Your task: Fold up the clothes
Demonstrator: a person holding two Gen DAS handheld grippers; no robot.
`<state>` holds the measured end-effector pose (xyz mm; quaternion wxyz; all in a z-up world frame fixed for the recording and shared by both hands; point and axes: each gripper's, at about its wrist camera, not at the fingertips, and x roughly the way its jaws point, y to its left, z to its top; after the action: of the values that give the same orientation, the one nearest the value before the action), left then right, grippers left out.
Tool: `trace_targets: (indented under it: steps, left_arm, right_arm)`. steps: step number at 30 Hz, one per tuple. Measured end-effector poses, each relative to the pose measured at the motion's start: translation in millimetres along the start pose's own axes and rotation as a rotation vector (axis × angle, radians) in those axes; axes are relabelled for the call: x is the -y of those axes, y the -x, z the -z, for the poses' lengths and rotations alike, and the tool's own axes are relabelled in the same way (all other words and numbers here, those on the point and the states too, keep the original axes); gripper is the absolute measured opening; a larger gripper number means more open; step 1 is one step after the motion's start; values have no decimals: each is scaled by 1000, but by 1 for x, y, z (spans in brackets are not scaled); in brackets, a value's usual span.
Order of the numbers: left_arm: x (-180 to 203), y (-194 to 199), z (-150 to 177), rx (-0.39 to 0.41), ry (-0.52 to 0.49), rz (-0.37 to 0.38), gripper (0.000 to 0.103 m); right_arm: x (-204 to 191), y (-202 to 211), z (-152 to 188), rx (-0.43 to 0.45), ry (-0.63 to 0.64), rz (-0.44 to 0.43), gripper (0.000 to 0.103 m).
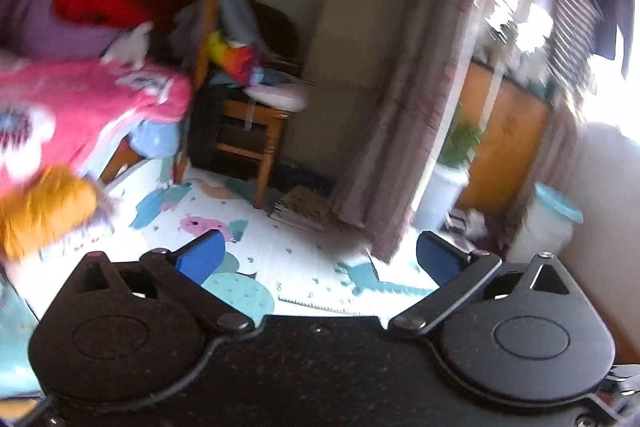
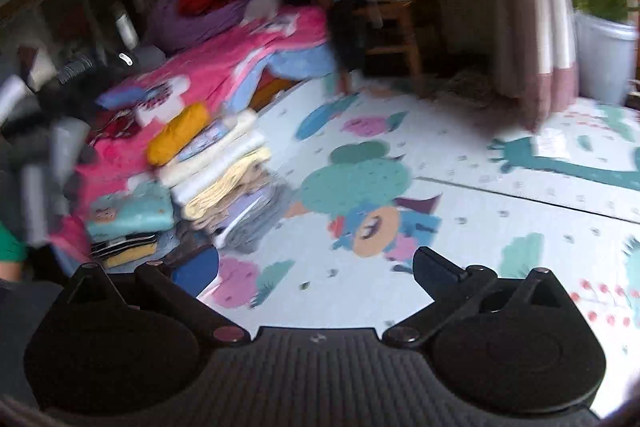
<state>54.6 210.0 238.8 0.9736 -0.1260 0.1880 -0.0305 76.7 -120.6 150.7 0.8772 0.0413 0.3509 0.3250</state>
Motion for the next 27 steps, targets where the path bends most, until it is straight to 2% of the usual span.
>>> trace_targets:
  steps: [2,4,8,11,14,16,19,21,24,27]
  left_arm:
    - [32,10,0,-46,-20,30,102]
    - [61,14,16,-86,-27,81,102]
    - [99,-15,88,-253,-56,102,102]
    - [105,-47,153,-421,-107,25,102]
    - [107,-66,196,-546,-125,-18,102]
    - [119,-68,211,-551,-197,-43,102]
    - [135,-62,223,-504,-331,-111,102]
    - [133,-58,227,-503,-324,-103,102]
    - [125,-57,226,-539,-246,-64,102]
    - [128,-52,228,-542,-234,-77,102]
  right_arm:
    - [1,0,10,-33,-34,91,103]
    - [5,3,24,-46,-78,158,103]
    - [21,17,56,-49,-184,242,103]
    - [30,22,78,-61,-214,303,103]
    - [28,15,96,-69,-184,398,103]
    - [30,11,107,-88,-162,446,103]
    - [33,9,117,-103,-187,475,103]
    - [35,10,120,-98,-202,495,103]
    - [36,12,123,-88,-201,515,103]
    - [38,12,126,-90,-212,526,103]
